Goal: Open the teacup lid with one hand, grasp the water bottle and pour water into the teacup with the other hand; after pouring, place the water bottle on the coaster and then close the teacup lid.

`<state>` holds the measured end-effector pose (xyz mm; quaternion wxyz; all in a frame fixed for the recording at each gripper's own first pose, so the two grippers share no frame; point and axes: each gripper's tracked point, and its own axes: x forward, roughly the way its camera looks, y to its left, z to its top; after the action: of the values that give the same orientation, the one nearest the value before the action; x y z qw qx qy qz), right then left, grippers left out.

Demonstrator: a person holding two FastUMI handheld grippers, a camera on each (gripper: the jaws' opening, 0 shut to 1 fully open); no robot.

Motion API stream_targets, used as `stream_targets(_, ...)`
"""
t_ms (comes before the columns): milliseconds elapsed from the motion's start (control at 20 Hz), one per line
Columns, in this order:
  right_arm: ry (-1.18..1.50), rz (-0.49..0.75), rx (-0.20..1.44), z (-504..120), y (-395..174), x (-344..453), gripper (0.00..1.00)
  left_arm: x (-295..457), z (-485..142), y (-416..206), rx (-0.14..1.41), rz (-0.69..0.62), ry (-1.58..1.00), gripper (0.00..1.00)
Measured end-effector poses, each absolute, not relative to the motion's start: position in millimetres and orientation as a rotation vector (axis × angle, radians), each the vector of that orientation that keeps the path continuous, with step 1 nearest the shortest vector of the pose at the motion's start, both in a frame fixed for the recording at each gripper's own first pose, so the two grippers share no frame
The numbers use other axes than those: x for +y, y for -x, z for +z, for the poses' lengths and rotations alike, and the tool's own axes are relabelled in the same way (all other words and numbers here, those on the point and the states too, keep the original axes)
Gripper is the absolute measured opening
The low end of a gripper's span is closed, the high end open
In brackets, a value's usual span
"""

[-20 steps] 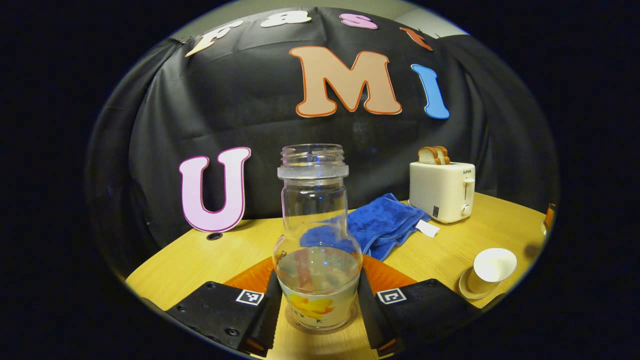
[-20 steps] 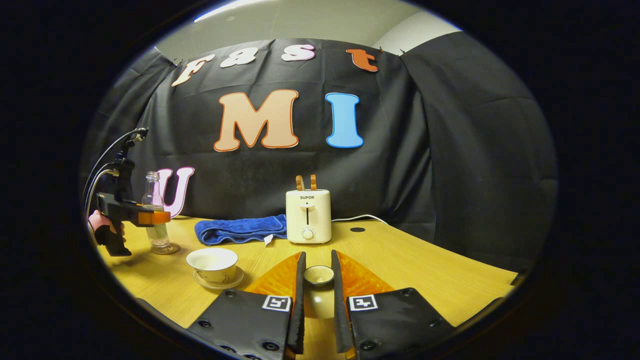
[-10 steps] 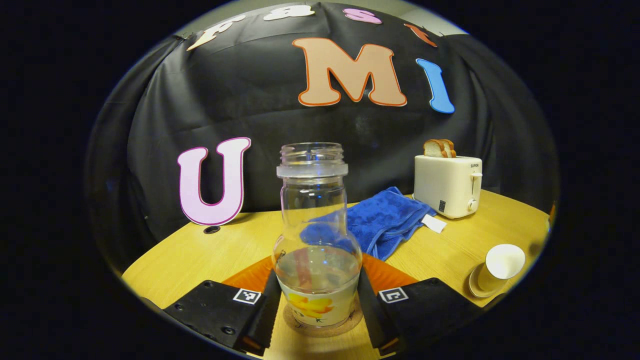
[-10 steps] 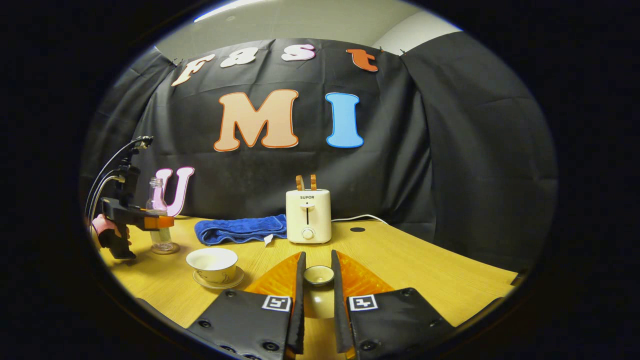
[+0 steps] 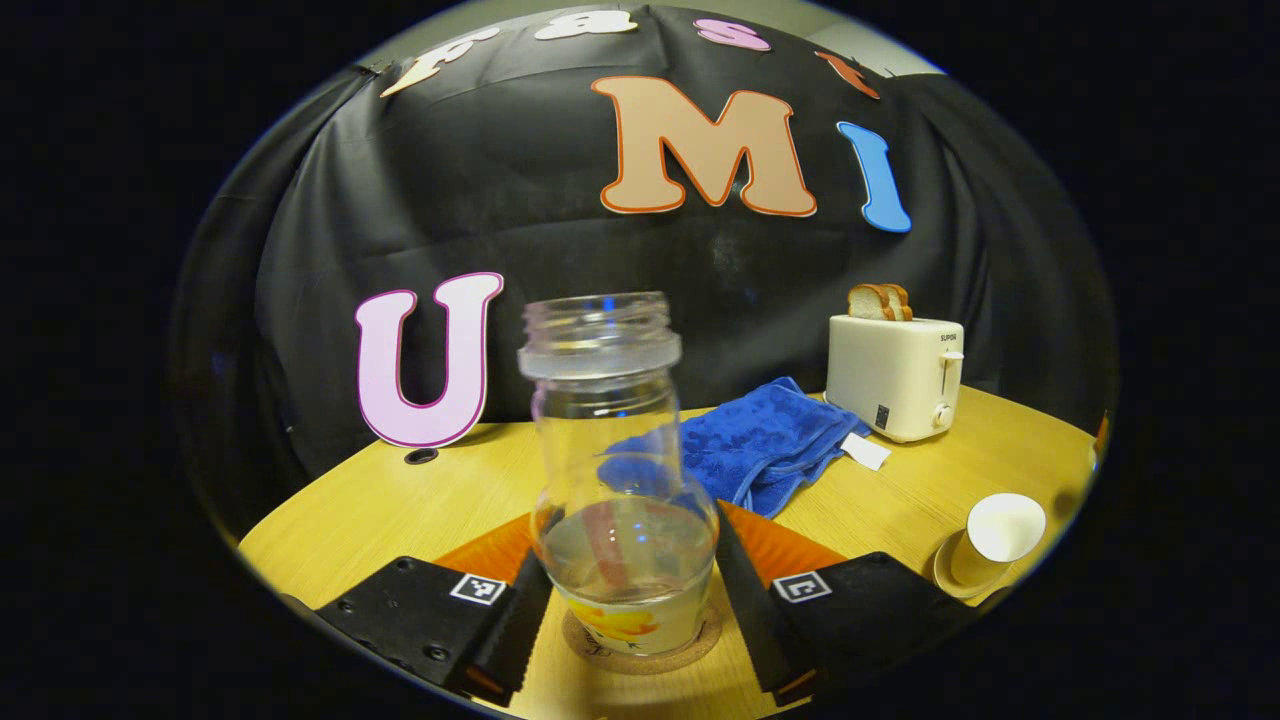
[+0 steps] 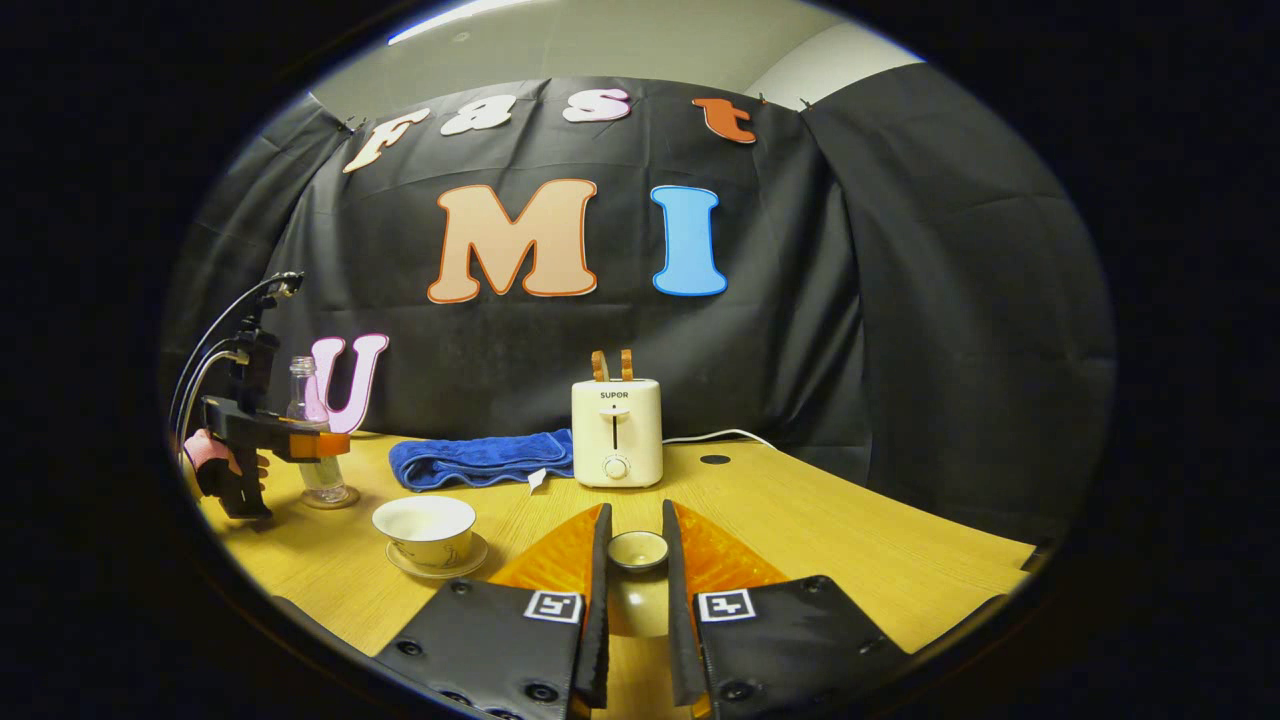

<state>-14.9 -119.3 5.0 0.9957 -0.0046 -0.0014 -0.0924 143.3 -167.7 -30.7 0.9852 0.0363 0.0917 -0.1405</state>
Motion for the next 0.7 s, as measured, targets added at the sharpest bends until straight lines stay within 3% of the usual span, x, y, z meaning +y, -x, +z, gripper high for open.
stream_targets(300,0.009,-0.185,-0.003,4.7,15.5,-119.4,0.28,-167.7,-36.0,-139.7,0.199,-0.286,-0.053,0.97)
stream_targets(700,0.009,-0.185,-0.004,4.8,15.7,-119.7,0.28,-165.3,-47.1,-128.6,0.228,-0.3,0.01,0.97)
